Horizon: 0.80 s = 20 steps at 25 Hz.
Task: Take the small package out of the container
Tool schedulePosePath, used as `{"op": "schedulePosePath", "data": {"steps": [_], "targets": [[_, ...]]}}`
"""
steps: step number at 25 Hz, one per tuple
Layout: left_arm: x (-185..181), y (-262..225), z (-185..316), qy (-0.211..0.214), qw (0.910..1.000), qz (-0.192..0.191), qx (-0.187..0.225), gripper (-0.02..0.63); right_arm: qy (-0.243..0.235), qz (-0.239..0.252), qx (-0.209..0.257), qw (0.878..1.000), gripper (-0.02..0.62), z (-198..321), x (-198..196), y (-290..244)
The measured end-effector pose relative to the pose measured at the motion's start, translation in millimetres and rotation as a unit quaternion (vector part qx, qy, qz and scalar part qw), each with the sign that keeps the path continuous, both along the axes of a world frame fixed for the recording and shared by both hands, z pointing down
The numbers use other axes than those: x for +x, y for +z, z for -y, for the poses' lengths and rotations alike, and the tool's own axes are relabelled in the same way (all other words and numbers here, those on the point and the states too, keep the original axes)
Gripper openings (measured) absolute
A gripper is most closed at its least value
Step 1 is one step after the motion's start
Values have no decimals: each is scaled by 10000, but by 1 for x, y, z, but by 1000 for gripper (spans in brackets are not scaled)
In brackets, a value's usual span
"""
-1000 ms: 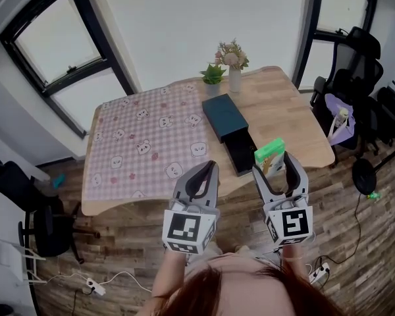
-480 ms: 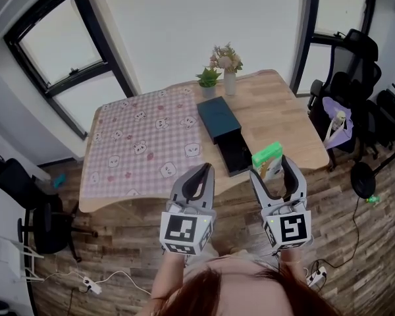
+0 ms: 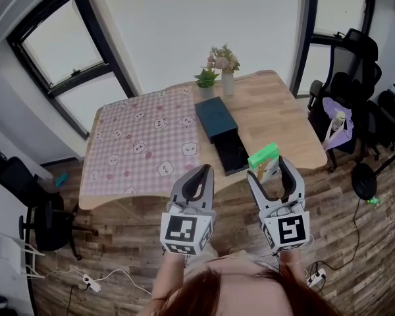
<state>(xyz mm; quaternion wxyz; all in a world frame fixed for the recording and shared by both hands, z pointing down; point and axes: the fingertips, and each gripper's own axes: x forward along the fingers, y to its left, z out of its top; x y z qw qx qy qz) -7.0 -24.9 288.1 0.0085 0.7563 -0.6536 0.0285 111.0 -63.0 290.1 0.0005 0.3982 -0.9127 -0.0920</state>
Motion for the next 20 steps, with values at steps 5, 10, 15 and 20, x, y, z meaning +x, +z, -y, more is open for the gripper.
{"op": "schedulePosePath", "data": {"steps": [5, 10, 15, 20], "targets": [[5, 3, -3, -41, 10000, 61, -30, 14, -5, 56, -25, 10000, 322, 1, 6, 3], [6, 4, -2, -47, 9999, 98, -79, 14, 15, -11, -43, 10000, 321, 3, 6, 6], [-1, 4, -1, -54, 9999, 105, -83, 14, 9, -9, -11, 10000, 321, 5, -1, 5], [-11, 4, 3, -47, 9999, 114, -102, 14, 69, -38, -37, 10000, 321, 11, -8, 3]]}}
